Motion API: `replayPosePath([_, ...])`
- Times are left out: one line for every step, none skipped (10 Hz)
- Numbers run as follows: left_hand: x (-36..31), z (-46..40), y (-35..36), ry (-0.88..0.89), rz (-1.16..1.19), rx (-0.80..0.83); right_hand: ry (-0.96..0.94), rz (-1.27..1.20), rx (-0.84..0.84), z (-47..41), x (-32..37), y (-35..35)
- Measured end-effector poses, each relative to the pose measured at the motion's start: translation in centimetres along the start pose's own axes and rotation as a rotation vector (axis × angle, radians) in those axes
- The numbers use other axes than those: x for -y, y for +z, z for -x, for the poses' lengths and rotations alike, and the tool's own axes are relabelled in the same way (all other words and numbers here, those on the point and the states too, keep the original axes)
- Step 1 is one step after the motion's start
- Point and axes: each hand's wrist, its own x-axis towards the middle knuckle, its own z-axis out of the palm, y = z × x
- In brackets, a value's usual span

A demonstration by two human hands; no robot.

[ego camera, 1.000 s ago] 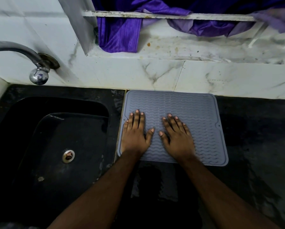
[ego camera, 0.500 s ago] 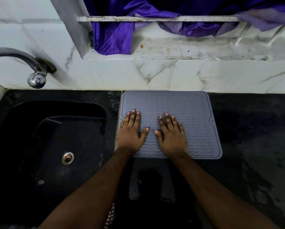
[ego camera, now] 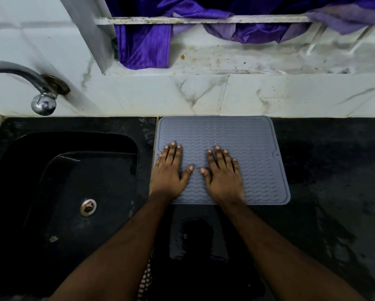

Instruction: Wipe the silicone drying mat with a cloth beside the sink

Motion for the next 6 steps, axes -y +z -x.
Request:
replayPosePath([0.2, 0.1, 0.0, 0.014, 0.001, -0.002, 0.009, 0.008, -0.016, 0.1, 0.1, 0.1])
replayPosePath([-0.1, 0.2, -0.3, 0.008, -0.012, 0.010, 0.003, 0.003, -0.013, 0.1, 0.0, 0.2])
replayPosePath([-0.9, 1.3, -0.8, -0.058, -0.033, 0.001, 0.005, 0.012, 0.017, -0.1, 0.3, -0.2])
replayPosePath([-1.8, 3.2, -1.1, -0.078, -0.046, -0.022, 0.056, 0.003, -0.005, 0.2, 0.8, -0.9])
replayPosePath([-2.3, 6.4, -0.9, -0.063, -0.033, -0.012, 0.047, -0.001, 0.000, 2.2, 1.8, -0.9])
replayPosePath([-1.9, 6.6, -1.3, -0.080, -0.037, -0.004, 0.032, -0.002, 0.008, 2.7, 2.2, -0.8])
